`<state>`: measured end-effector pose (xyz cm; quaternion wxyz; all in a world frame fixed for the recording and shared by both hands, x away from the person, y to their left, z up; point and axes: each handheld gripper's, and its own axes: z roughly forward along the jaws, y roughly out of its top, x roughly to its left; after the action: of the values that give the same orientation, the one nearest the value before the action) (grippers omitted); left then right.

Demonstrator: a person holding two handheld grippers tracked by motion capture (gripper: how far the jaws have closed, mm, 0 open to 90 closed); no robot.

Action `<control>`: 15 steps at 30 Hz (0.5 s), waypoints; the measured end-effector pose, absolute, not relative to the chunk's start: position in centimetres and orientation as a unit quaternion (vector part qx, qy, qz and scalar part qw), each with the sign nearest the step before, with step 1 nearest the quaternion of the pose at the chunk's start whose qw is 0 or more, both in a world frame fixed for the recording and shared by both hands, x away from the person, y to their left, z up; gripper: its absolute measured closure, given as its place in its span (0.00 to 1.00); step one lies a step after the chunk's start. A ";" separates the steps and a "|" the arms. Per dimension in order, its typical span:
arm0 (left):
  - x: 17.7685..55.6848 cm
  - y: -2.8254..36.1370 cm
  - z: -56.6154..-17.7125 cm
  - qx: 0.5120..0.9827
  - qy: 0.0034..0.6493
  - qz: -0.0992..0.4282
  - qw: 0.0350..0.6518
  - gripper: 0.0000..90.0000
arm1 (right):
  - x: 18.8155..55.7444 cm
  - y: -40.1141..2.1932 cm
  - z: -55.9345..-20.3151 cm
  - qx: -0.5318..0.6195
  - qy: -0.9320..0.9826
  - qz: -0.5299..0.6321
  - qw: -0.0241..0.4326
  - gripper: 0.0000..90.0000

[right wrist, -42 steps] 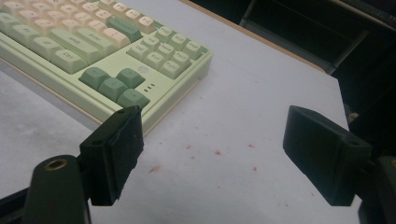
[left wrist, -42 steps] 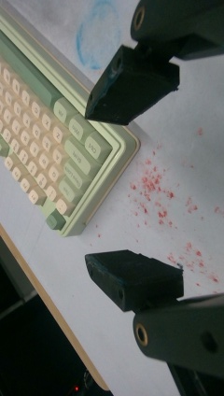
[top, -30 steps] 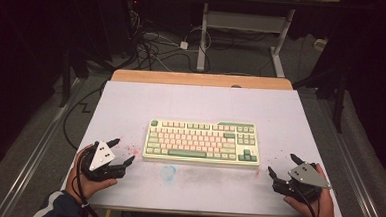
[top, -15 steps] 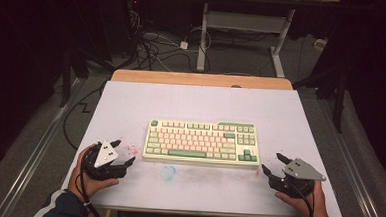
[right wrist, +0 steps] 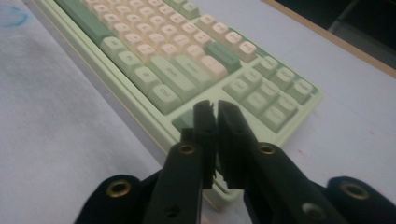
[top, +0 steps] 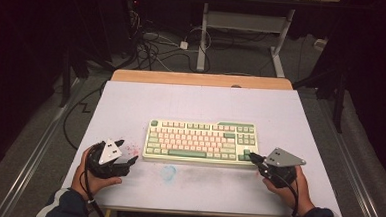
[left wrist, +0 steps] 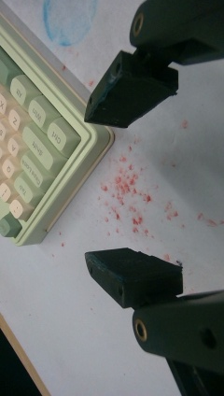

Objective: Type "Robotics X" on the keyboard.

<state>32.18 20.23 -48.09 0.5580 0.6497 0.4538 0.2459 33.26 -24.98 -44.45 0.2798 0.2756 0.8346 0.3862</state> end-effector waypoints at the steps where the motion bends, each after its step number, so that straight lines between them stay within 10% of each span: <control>1: 32.2 20.2 -48.1 0.651 0.454 0.245 0.557 0.30 | 33.5 -24.6 -44.4 0.272 0.836 0.385 0.280 1.00; 15: 32.0 20.2 -48.3 0.656 0.455 0.243 0.551 0.31 | 37.0 -19.5 -44.4 0.242 0.862 0.364 0.258 1.00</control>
<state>32.04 20.24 -48.35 0.5514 0.6557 0.4548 0.2433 37.04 -19.52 -44.38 0.2578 0.2420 0.8617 0.3638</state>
